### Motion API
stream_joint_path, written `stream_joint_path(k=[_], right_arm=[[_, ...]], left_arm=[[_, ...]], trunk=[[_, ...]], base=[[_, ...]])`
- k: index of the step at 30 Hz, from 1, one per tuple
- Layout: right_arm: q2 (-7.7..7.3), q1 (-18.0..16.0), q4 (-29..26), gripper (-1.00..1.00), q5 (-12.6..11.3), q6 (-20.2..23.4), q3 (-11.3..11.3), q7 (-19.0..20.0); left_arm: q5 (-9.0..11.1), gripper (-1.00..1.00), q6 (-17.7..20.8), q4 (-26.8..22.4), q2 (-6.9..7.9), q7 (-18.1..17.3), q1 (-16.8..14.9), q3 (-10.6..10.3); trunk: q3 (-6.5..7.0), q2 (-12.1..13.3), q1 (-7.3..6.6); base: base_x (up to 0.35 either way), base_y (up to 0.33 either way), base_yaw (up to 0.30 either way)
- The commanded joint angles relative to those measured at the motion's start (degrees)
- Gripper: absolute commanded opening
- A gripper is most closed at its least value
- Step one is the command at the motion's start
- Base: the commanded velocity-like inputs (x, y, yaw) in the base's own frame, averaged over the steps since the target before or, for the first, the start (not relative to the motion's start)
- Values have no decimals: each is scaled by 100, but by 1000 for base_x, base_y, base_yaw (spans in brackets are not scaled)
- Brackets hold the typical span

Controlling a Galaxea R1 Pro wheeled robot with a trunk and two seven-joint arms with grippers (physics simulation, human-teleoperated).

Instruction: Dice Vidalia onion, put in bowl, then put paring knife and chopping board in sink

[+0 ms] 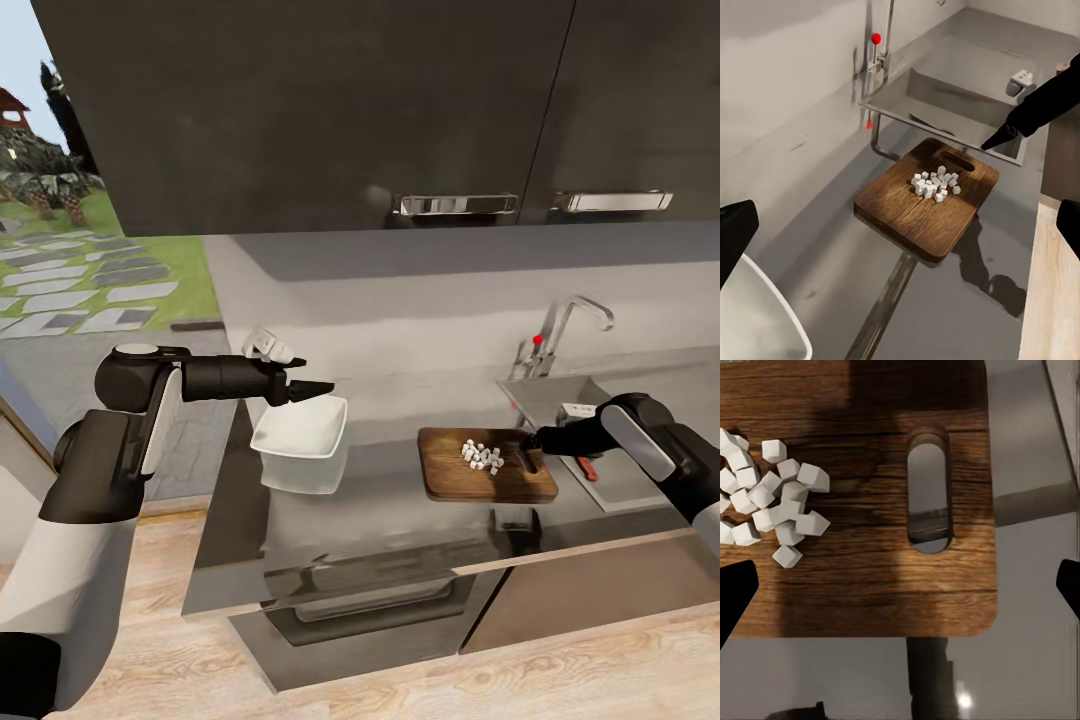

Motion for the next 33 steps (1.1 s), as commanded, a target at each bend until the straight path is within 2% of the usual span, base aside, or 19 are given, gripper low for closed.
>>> stream_joint_path(k=[1,5,12,24,28,33], right_arm=[[-40,-9,-6,100,-55,6,24,-37],[-156,-9,-6,100,-64,4,24,64],[-308,-8,-6,100,-55,-11,29,852],[-453,-8,-6,100,-47,-34,49,1259],[-473,-7,-6,100,-40,-38,180,1479],[-478,-6,-6,100,11,-39,292,1549]], left_arm=[[-28,100,39,-4,2,-35,-8,-2],[-28,100,34,-4,2,-34,-8,-2],[-28,100,31,-4,2,-34,-8,-2],[-28,100,30,-4,2,-34,-8,-2],[-28,100,30,-4,2,-34,-8,-2],[-28,100,33,-4,2,-36,-8,-2]], trunk=[[-13,-13,4],[-13,-13,4],[-13,-13,4],[-13,-13,4],[-13,-13,4],[-13,-13,4]], base=[[0,0,0],[0,0,0],[0,0,0],[0,0,0],[0,0,0],[0,0,0]])
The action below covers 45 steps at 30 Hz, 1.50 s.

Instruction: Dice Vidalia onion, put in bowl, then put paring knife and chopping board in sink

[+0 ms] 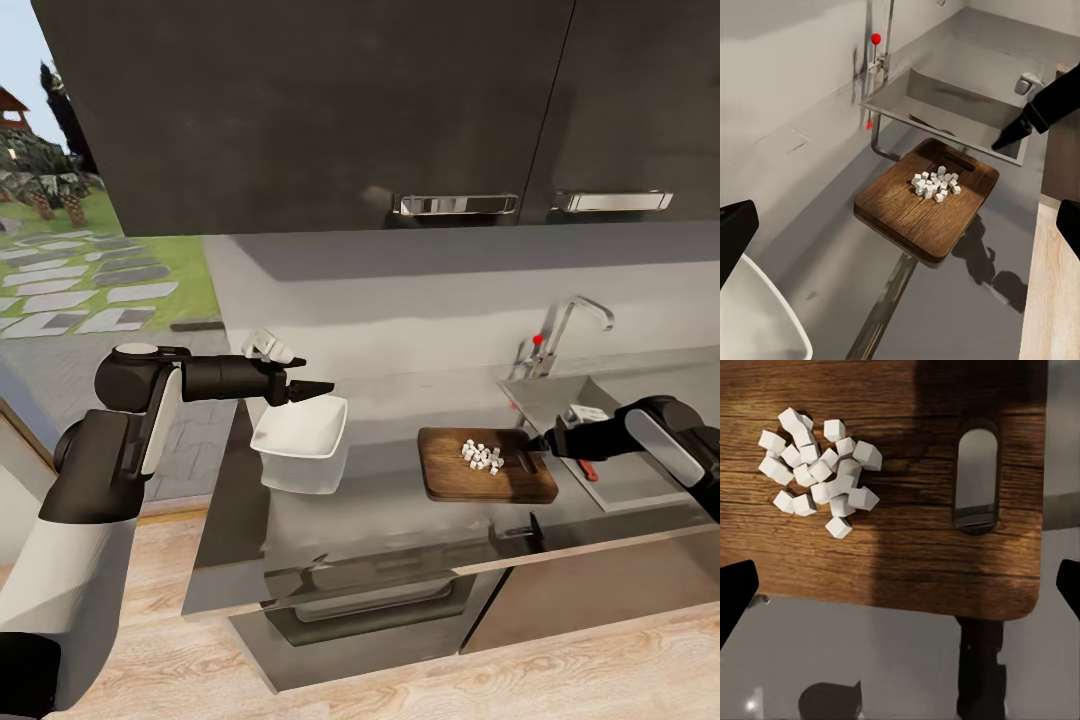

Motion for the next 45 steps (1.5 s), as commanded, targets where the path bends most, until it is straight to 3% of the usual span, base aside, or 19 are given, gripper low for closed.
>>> stream_joint_path(k=[1,11,23,45], right_arm=[[-7,-10,-1,100,74,5,30,66],[-7,-12,-1,100,516,5,50,78],[-7,-12,-1,100,577,5,50,78],[-7,-14,-1,100,590,14,64,63]], left_arm=[[-28,100,40,-4,2,-35,-8,-2],[-28,100,38,-4,1,-34,-8,-2],[-28,100,47,-4,-2,-42,-8,-2],[-28,100,49,-12,2,-46,-8,-2]], trunk=[[-13,-13,4],[-13,-13,4],[-13,-13,4],[-13,-13,4]], base=[[0,0,0],[3,0,0],[183,0,0],[8,0,0]])
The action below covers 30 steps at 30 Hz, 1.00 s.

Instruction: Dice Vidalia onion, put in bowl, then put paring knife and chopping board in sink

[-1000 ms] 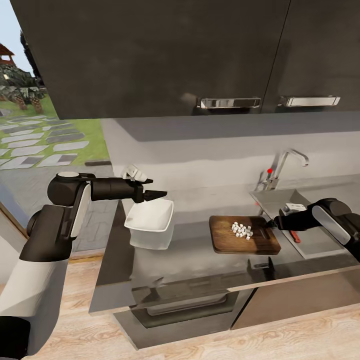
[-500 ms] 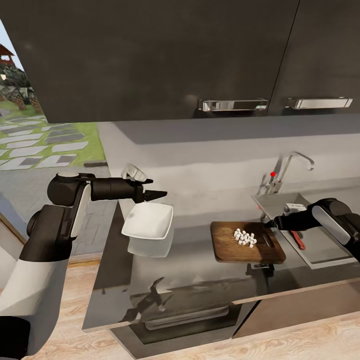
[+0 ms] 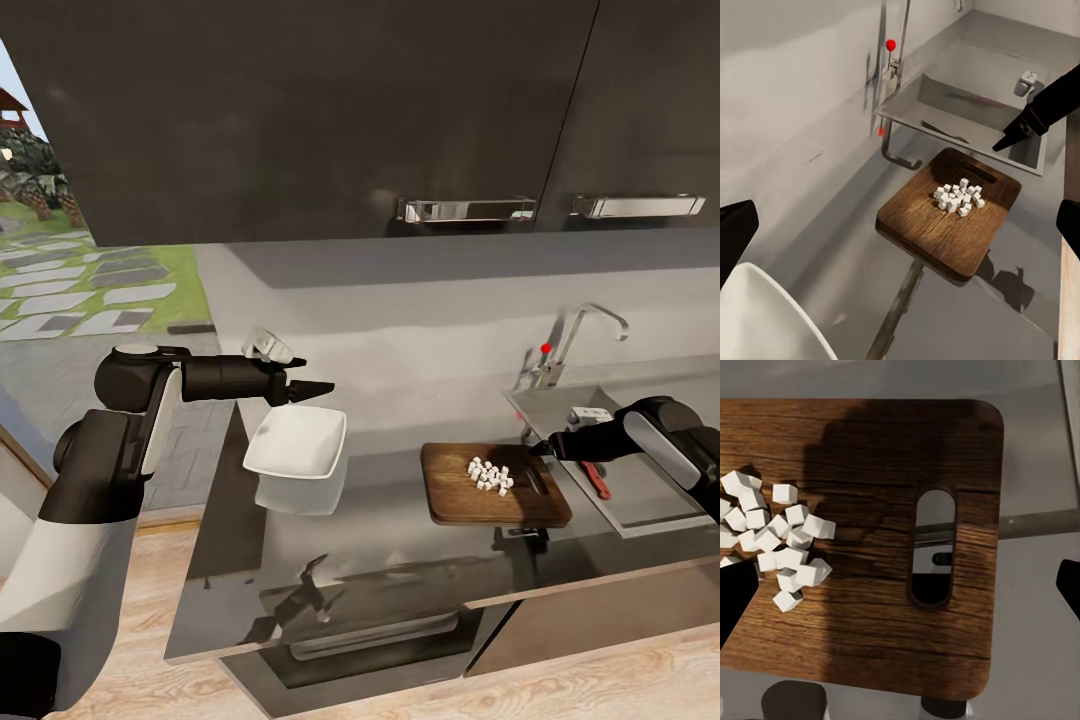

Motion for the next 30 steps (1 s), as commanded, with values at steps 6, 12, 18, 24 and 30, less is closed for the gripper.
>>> stream_joint_path(k=[6,12,18,24,30], right_arm=[[-6,-10,-2,100,199,7,22,55],[-19,-10,-2,100,382,7,18,55],[-61,-9,11,100,448,7,14,46],[-109,-10,49,100,457,7,13,33],[-119,-10,81,100,459,7,13,31]], left_arm=[[-28,100,35,-4,2,-33,-8,-2],[-28,100,31,-4,1,-32,-8,-2],[-28,100,31,-4,2,-32,-8,-2],[-28,100,29,-3,2,-32,-8,-2],[-28,100,27,-3,2,-32,-8,-2]], trunk=[[-13,-13,4],[-13,-13,4],[-13,-13,4],[-13,-13,4],[-13,-13,4]], base=[[0,0,0],[0,0,0],[0,0,0],[0,0,0],[0,0,0]])
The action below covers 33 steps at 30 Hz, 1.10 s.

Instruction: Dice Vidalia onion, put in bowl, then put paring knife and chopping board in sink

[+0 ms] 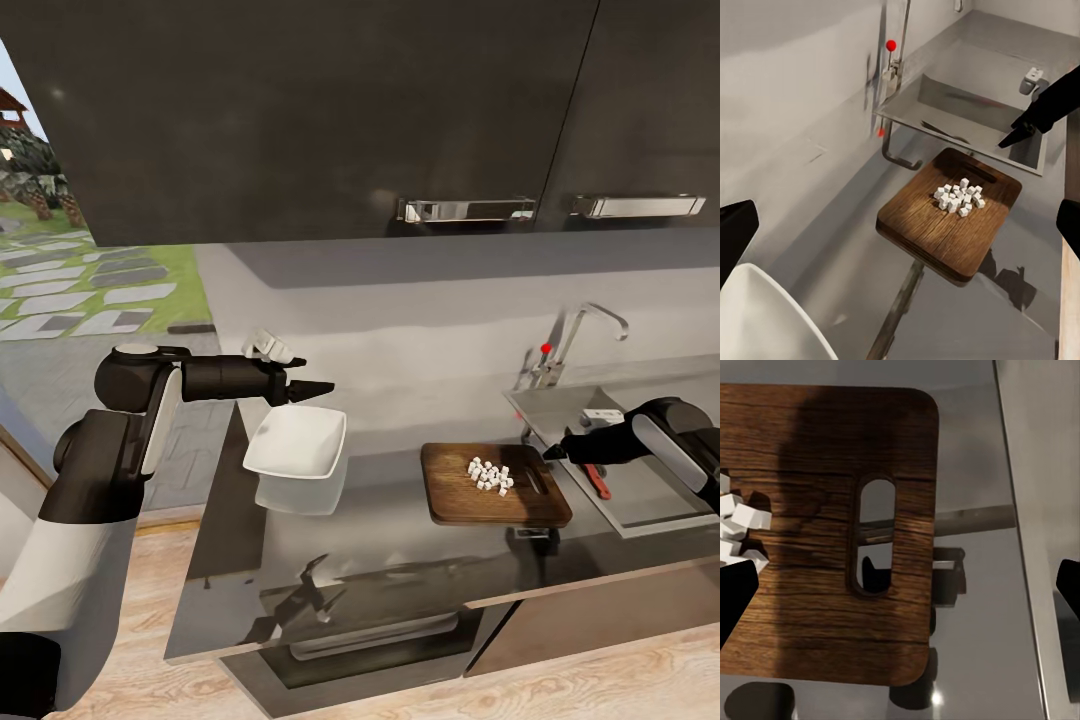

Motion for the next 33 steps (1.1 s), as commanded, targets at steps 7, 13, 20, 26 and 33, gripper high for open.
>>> stream_joint_path(k=[7,13,20,26,33], right_arm=[[-7,-10,2,100,59,8,19,59],[-14,-10,21,100,66,8,11,51],[-50,-10,73,100,66,8,-3,50],[-58,-10,81,100,67,8,-7,46],[-60,-10,82,100,67,8,-7,46]], left_arm=[[-28,100,39,3,2,-35,-8,-2],[-28,100,39,4,2,-34,-8,-2],[-28,100,39,5,2,-30,-8,-2],[-28,100,39,5,2,-28,-8,-2],[-28,100,39,5,2,-27,-8,-2]], trunk=[[-13,-13,4],[-15,-13,4],[-52,-13,4],[-102,-13,4],[-167,-13,4]], base=[[0,0,0],[0,0,0],[0,0,0],[0,0,0],[0,0,0]])
